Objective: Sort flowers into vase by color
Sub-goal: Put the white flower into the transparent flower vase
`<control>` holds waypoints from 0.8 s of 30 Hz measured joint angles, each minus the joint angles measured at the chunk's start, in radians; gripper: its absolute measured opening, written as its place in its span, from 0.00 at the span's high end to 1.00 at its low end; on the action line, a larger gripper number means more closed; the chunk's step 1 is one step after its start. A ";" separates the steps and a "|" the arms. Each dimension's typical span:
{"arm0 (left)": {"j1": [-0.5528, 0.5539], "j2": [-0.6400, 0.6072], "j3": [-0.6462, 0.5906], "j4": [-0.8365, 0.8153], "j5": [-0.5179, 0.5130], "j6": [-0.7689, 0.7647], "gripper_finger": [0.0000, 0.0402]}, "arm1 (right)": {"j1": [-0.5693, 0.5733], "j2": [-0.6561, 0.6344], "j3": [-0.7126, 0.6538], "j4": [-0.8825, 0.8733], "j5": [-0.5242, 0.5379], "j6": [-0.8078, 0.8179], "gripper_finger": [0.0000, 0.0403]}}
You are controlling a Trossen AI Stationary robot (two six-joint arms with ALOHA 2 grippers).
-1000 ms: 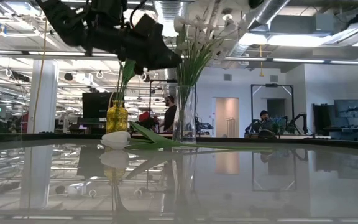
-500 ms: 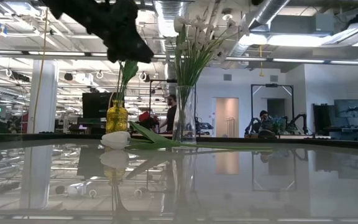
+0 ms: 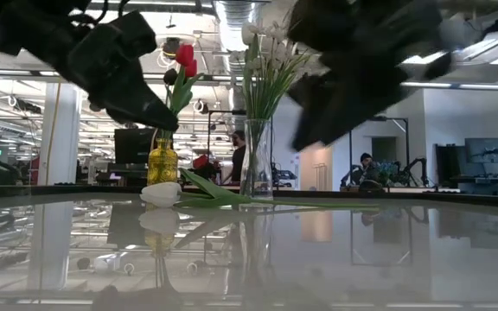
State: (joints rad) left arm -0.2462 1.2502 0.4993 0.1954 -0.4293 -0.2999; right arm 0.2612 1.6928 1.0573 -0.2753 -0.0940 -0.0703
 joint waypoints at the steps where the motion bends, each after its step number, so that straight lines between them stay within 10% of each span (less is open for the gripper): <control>1: -0.010 0.008 -0.021 0.047 0.001 0.000 0.66 | -0.018 0.022 0.000 0.037 0.036 0.001 0.41; 24: -0.043 0.041 -0.077 0.236 -0.001 0.061 0.66 | -0.271 0.252 0.004 0.212 0.142 0.038 0.52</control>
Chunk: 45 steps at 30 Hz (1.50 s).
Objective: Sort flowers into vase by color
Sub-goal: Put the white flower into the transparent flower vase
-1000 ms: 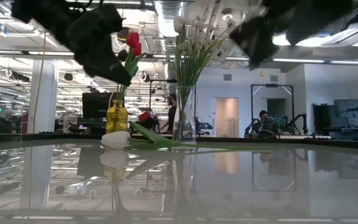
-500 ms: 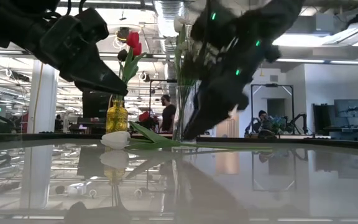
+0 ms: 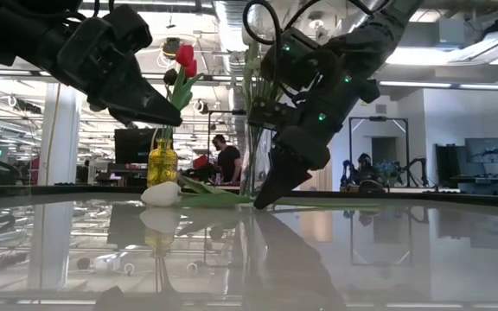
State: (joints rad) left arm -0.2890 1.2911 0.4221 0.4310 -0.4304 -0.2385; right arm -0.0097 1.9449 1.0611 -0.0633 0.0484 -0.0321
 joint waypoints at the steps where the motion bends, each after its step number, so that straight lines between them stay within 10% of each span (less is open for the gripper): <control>1: 0.000 0.000 0.000 0.005 0.000 0.004 0.66 | 0.000 -0.004 0.000 -0.017 -0.002 0.008 0.54; 10: 0.000 0.000 0.000 0.030 0.003 0.010 0.66 | 0.043 -0.015 0.003 -0.108 -0.010 0.093 0.95; 21: 0.021 0.000 0.000 0.103 -0.031 0.080 0.66 | 0.248 -0.208 -0.017 -0.261 -0.026 0.036 0.95; 32: 0.066 0.066 0.000 0.326 0.065 0.090 0.66 | 0.258 -0.578 -0.487 0.644 -0.031 0.052 0.95; 39: 0.066 0.322 0.043 0.811 0.233 0.179 0.66 | 0.256 -0.551 -0.550 1.055 -0.024 0.087 0.95; 45: 0.066 0.527 0.209 0.910 0.267 0.226 0.66 | 0.256 -0.440 -0.481 1.145 -0.011 0.111 0.95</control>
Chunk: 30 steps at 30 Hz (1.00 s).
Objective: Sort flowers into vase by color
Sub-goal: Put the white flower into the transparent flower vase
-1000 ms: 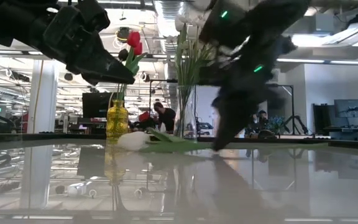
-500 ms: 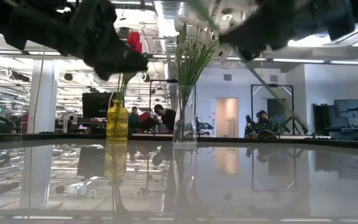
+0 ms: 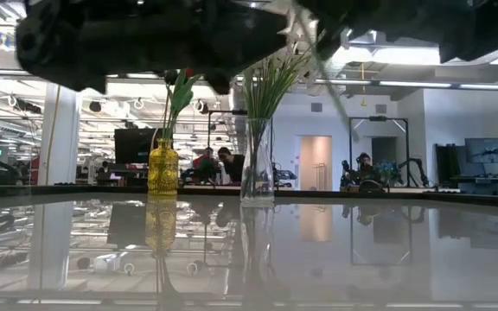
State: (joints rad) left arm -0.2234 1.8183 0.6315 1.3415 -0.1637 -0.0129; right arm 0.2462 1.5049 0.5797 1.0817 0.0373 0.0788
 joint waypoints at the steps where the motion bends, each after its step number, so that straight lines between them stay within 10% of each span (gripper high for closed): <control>1: 0.000 0.019 0.029 0.001 0.021 0.014 0.66 | 0.000 0.021 0.011 0.001 0.010 0.000 0.95; 30: 0.010 0.037 0.113 -0.043 0.047 0.088 0.69 | -0.020 0.046 0.042 0.000 0.016 -0.023 0.95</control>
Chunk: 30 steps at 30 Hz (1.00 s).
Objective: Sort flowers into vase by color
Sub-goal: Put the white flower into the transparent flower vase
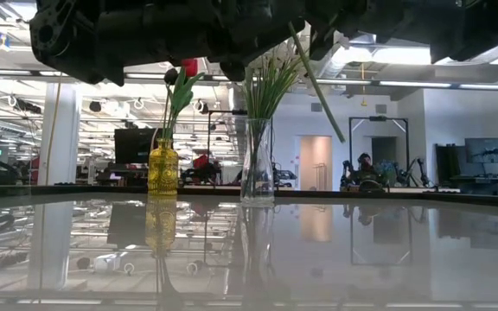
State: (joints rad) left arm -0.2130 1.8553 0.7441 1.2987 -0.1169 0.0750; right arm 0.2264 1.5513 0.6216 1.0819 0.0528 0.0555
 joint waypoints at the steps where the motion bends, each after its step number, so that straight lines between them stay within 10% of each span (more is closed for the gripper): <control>1: 0.000 0.000 0.000 0.000 0.000 0.001 0.71 | 0.000 0.000 0.000 -0.002 0.000 0.000 0.95; 9: 0.003 0.000 0.000 -0.001 -0.003 0.009 0.92 | 0.000 0.000 0.000 -0.004 -0.001 -0.003 0.93; 17: 0.003 -0.011 0.000 -0.026 -0.043 -0.002 1.00 | 0.000 0.000 0.000 -0.022 -0.002 -0.005 0.69; 30: 0.024 -0.403 0.000 -0.591 -0.391 0.101 1.00 | -0.026 -0.170 0.000 -0.428 -0.005 -0.039 0.40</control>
State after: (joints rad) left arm -0.1886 1.4521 0.7441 0.7078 -0.5082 0.1763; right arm 0.2009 1.3815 0.6216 0.6535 0.0479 0.0167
